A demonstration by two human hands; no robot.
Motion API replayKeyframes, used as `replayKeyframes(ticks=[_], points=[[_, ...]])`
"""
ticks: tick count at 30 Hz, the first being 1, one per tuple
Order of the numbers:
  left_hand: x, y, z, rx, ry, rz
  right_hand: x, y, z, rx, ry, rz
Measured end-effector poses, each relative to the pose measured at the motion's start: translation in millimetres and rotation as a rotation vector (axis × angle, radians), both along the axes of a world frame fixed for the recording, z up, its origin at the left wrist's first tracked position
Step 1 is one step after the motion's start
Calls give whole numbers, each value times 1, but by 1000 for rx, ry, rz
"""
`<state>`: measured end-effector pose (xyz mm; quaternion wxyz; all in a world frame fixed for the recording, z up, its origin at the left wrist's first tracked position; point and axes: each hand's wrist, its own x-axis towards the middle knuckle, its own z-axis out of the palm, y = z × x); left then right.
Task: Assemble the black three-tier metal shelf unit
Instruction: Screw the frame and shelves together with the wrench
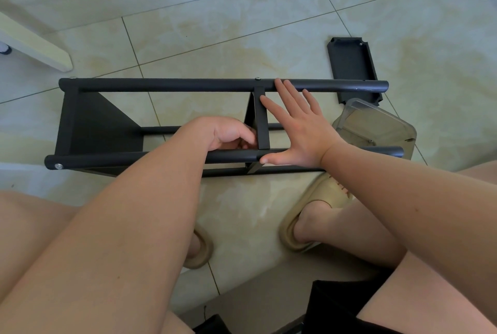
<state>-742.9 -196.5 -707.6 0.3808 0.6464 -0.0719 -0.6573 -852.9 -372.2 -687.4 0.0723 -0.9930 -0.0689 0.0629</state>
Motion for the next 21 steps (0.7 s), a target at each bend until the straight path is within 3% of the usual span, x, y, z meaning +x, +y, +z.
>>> replayKeyframes(ticks=[4,9,16,21], points=[[1,0,-1,4,41,27,0,0,0,-9,3,4],[1,-1,-2,106,-33,-100,0,0,-1,3,-1,2],[2,0,-6,-4,27,4,0,0,-1,11,-10,-1],[0,-1,-6,23,17,53,0,-1,0,-4,-2,2]])
